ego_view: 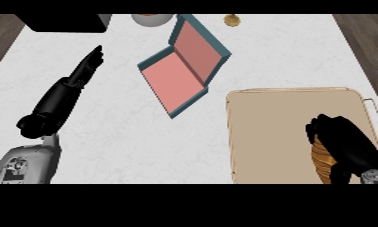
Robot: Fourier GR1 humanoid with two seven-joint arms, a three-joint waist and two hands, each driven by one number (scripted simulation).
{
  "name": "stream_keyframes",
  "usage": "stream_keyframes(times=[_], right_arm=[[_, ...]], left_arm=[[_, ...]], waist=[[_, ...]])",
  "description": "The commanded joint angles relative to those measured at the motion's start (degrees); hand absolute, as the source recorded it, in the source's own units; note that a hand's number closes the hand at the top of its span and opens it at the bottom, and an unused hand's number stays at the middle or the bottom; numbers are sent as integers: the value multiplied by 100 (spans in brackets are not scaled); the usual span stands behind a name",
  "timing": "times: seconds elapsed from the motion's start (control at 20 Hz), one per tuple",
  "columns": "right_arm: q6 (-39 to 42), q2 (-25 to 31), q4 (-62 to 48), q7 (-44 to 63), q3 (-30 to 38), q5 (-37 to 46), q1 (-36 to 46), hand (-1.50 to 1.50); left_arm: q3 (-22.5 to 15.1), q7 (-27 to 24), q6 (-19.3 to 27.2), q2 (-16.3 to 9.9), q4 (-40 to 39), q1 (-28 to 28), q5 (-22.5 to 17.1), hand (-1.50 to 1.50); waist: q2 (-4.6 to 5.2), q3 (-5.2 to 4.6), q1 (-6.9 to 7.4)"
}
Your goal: Pick the croissant from the tray and place it in the cardboard box
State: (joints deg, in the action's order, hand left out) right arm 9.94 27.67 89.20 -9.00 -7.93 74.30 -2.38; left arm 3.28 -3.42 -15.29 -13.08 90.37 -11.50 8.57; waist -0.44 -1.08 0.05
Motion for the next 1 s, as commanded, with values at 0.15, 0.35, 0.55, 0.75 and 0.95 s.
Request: stream_keyframes(times=[0.15,0.35,0.55,0.75,0.95], right_arm=[[-143,-1089,455,544,-751,394,503,150],[306,-2685,98,1406,-1455,355,1288,150],[157,-2735,-21,2147,-1847,86,2060,150],[48,-2754,-341,3088,-2102,146,3192,150],[-241,-2762,-416,4161,-2238,-174,4003,150]], left_arm=[[10,-29,-64,-25,-136,-71,30,0],[-309,-31,-189,116,31,-226,38,0],[-505,-2,-238,244,6,-405,60,0],[-555,-24,-307,253,-66,-569,49,0],[-635,72,-275,354,-158,-689,85,0]], waist=[[58,103,44],[208,105,706],[239,114,996],[214,91,1127],[164,93,1125]])
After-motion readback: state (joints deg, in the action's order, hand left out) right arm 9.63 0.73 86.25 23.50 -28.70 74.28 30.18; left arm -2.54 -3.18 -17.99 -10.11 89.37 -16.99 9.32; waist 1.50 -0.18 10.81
